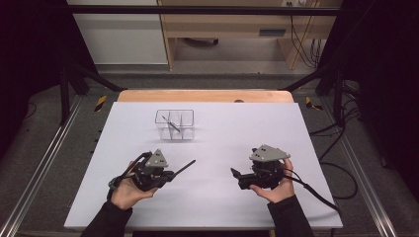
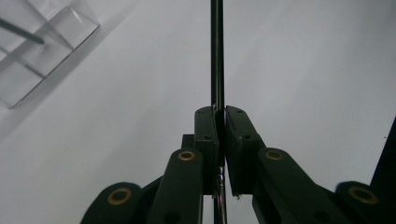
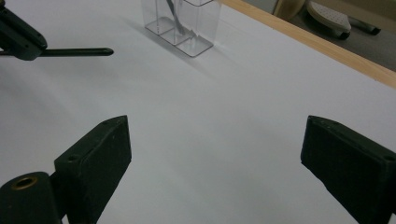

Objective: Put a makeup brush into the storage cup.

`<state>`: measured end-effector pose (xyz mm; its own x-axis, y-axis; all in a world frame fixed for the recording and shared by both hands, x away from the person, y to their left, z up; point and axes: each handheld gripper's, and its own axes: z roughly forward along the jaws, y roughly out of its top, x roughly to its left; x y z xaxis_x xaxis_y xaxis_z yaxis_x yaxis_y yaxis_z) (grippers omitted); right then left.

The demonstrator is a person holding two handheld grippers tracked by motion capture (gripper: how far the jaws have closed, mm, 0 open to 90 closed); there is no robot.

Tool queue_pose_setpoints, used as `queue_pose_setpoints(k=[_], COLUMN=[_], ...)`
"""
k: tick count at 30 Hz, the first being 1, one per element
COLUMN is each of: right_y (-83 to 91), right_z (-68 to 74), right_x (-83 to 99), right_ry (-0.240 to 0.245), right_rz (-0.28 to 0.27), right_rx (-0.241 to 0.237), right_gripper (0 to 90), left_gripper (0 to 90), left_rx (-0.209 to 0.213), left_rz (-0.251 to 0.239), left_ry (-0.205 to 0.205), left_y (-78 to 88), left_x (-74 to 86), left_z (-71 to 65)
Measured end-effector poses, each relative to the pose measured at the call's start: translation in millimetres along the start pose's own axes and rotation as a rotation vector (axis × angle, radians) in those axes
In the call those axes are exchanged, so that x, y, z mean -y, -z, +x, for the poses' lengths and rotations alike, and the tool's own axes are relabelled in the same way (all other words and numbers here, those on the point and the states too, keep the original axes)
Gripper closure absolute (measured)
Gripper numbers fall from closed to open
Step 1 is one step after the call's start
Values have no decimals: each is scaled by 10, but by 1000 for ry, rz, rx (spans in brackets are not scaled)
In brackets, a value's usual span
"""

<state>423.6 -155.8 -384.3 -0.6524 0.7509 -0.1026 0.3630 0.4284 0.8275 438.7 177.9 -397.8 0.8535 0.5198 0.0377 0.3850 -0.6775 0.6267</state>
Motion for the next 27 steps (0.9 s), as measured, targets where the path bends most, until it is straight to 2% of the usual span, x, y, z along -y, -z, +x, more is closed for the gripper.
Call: queue_pose_setpoints(k=[8, 13, 20, 27], right_y=[-47, -76, -83, -85], right_z=[159, 241, 292, 336], right_x=[-150, -187, -197, -186], right_ry=[108, 174, 234, 270], right_rz=[59, 102, 158, 180], right_rx=[-32, -53, -83, -106], right_gripper=[96, 100, 103, 103], left_gripper=[832, 832, 832, 832], left_rx=[25, 58, 92, 107], left_rz=[11, 26, 35, 36], left_ry=[-90, -119, -165, -205], left_y=[-63, -111, -138, -150], left_x=[-148, -209, -284, -351], left_z=[-78, -101, -98, -126])
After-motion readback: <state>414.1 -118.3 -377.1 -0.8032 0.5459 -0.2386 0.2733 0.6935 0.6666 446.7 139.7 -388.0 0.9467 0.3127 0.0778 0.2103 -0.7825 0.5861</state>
